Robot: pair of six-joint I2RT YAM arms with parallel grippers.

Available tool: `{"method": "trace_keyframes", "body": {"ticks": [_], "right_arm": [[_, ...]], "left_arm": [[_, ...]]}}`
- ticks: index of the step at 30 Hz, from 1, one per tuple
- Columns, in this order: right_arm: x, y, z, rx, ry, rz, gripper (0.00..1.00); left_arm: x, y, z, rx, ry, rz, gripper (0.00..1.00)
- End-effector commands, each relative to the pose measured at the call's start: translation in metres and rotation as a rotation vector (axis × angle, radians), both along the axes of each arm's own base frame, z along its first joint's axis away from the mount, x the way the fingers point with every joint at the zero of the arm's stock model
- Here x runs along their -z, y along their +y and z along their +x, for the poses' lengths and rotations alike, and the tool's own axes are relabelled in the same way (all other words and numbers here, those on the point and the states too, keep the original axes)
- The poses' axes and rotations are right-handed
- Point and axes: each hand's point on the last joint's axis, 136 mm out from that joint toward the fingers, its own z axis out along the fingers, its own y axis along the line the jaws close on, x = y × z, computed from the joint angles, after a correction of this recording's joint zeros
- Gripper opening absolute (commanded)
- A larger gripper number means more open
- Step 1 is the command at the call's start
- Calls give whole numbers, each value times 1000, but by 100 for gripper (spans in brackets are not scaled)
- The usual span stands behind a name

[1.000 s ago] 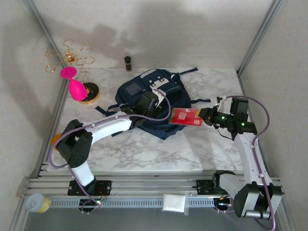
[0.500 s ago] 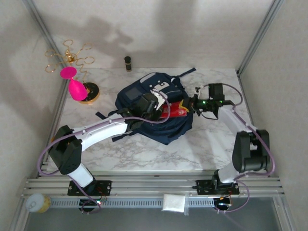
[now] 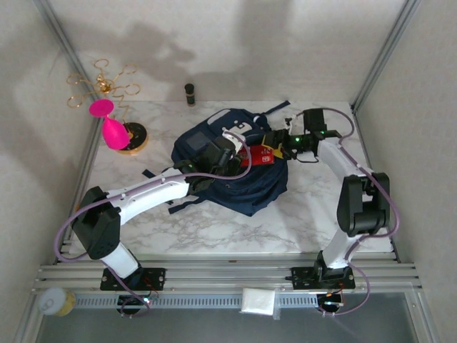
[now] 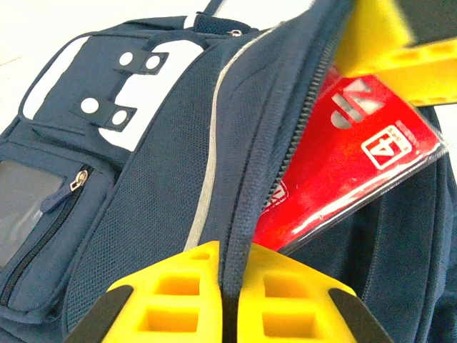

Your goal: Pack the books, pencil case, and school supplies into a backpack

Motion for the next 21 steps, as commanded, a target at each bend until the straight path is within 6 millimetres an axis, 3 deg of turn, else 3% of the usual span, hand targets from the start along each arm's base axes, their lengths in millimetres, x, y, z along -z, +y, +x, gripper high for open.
{"method": "trace_keyframes", "body": {"ticks": [1,4,7,10,15,17,21], "right_arm": [[9,-30,-18,75,-12,-139,59],[19,-29,-34,84,-2,-137,55],[24,-9,-43,37,5,-87,49],[15,3,-37,12,-14,-38,38],[-4,-4,-21,55,-78,-121,24],[-10,1,-20,48,-93,-112,9],[-16,14,-17,8,-121,-90,1]], "left_arm": [[-53,-4,4,-18,-80,-114,0],[-54,-9,-1,27,-81,-131,0],[-56,-14,-4,51,-72,-145,0],[-54,-18,-6,72,-61,-141,0],[-54,-20,-10,93,-57,-140,0],[-54,-20,-10,94,-55,-142,0],[-56,-23,-12,106,-54,-153,0]]}}
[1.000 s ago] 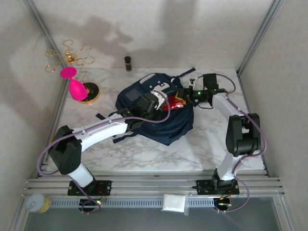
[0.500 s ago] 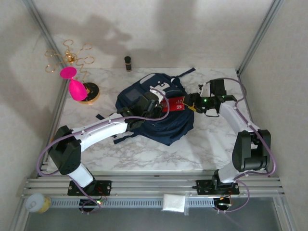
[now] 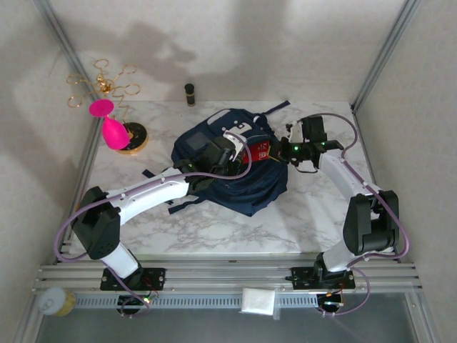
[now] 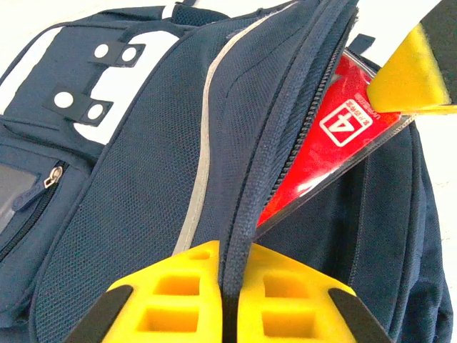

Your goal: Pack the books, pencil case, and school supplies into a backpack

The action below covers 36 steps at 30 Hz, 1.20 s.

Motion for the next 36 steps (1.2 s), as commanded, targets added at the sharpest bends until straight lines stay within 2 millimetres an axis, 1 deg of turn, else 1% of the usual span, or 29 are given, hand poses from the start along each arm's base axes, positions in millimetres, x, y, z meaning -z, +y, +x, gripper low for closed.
{"method": "trace_keyframes", "body": {"ticks": [1,3,5,7,10,12,13,15,16,17,18,19,21,22,24,25,27,28,31,32,34,36], "right_arm": [[-15,15,8,-49,-62,13,0],[-14,20,14,-69,-61,25,0],[-11,23,24,-76,-58,57,0],[-9,31,32,-110,-51,98,0],[-2,37,46,-118,-46,110,0],[-1,41,51,-142,-64,117,0],[-1,40,53,-144,-73,111,0],[-4,32,59,-116,-103,74,5],[-9,28,60,-110,-121,74,10],[-14,25,61,-106,-135,77,20],[-17,21,59,-103,-142,75,25],[-19,14,59,-90,-142,61,27],[-18,-5,58,-27,-136,-12,29],[-18,-11,56,-11,-139,-34,29],[-24,-16,49,-2,-160,-37,29],[-25,-15,46,-5,-165,-23,29],[-28,-5,41,-39,-171,47,30],[-25,-2,40,-48,-160,59,30],[-10,-4,42,-15,-132,5,31],[-9,-1,42,-17,-138,8,31],[-9,11,41,-47,-138,42,30],[-3,18,45,-51,-122,34,29]], "left_arm": [[-62,-17,-7,61,-87,-144,0],[-66,-19,-9,66,-93,-153,0],[-69,-20,-12,72,-97,-167,0],[-72,-20,-14,73,-98,-176,0],[-77,-20,-15,65,-102,-197,0],[-79,-20,-16,63,-101,-207,0],[-80,-20,-16,63,-101,-211,0],[-80,-19,-16,51,-101,-219,0],[-79,-19,-15,49,-103,-221,0],[-77,-18,-15,42,-103,-219,0],[-75,-15,-12,21,-105,-212,0],[-74,-13,-9,-1,-106,-203,0],[-71,-9,-4,-37,-106,-186,0],[-71,-8,-3,-43,-108,-185,0],[-72,-9,-3,-42,-112,-194,0],[-72,-9,-4,-38,-114,-197,0],[-72,-9,-3,-42,-117,-200,0],[-72,-9,-2,-43,-116,-200,0],[-73,-11,-3,-37,-113,-211,0],[-73,-13,-3,-31,-109,-215,0],[-73,-15,-5,-11,-106,-219,0],[-72,-16,-5,-10,-106,-218,0]]}}
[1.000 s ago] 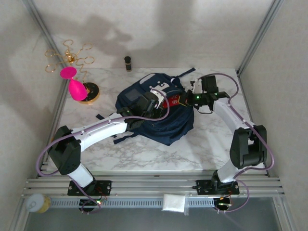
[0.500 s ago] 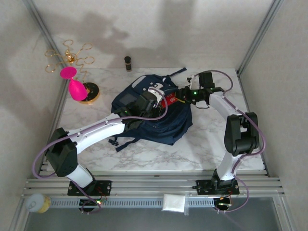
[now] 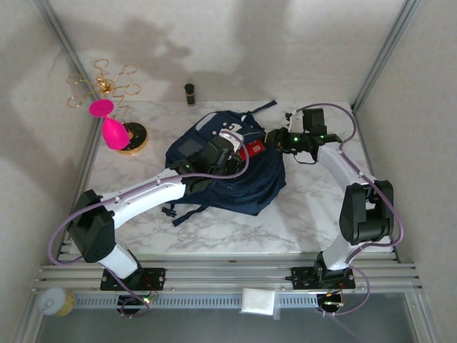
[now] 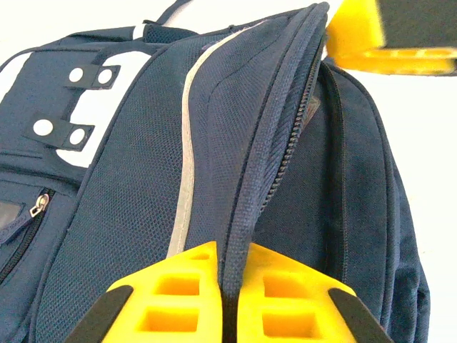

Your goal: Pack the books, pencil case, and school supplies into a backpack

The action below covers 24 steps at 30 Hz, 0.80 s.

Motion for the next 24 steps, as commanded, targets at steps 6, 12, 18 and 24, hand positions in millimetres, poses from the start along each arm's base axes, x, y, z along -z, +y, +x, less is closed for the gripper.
{"method": "trace_keyframes", "body": {"ticks": [6,12,18,24], "right_arm": [[11,12,27,65,-53,0,21],[33,44,28,17,-39,3,13],[45,47,15,0,-10,16,12],[-17,25,3,13,-143,62,20]], "left_arm": [[-70,-21,-1,33,-131,-211,0],[-84,-35,1,87,-159,-233,0],[-80,-37,3,95,-163,-221,0],[-46,-30,-4,86,-103,-187,0]]}}
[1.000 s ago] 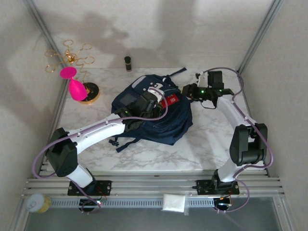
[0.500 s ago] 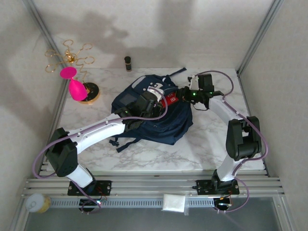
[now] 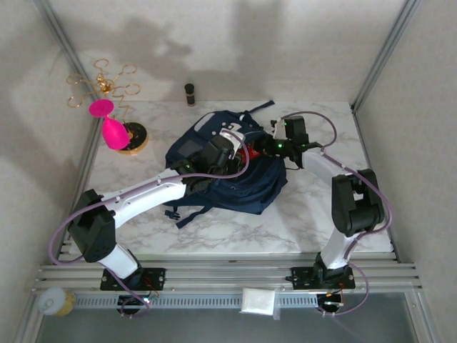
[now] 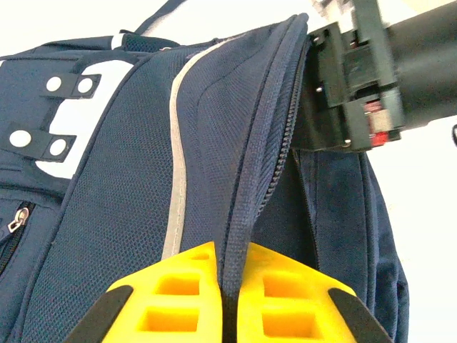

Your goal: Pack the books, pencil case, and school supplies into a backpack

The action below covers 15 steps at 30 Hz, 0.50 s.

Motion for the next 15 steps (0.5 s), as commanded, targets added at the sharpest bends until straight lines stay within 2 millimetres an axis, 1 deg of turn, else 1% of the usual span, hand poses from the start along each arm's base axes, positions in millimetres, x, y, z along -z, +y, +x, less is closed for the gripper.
{"method": "trace_keyframes", "body": {"ticks": [1,3,5,7,8,10,12,14,15], "right_arm": [[-56,-20,-7,29,-135,16,22],[-62,-42,-10,89,-139,-24,25],[-62,-66,-14,148,-119,-62,25],[-64,-81,-22,177,-112,-80,25],[-67,-85,-26,186,-119,-94,26],[-73,-89,-34,197,-126,-111,27],[-71,-86,-45,193,-96,-114,27],[-59,-77,-58,183,-39,-150,28],[-51,-68,-69,178,-6,-177,29]], "left_arm": [[-37,-21,-6,66,-90,-131,0],[-28,-19,-8,64,-66,-125,0],[-19,-19,-11,68,-44,-124,1],[-11,-21,-15,83,-16,-128,8],[-8,-23,-18,103,2,-129,14],[-4,-26,-25,132,48,-140,28],[-9,-25,-37,172,96,-187,39],[-17,-18,-49,181,123,-255,45],[-21,-10,-54,176,131,-298,46]]}}
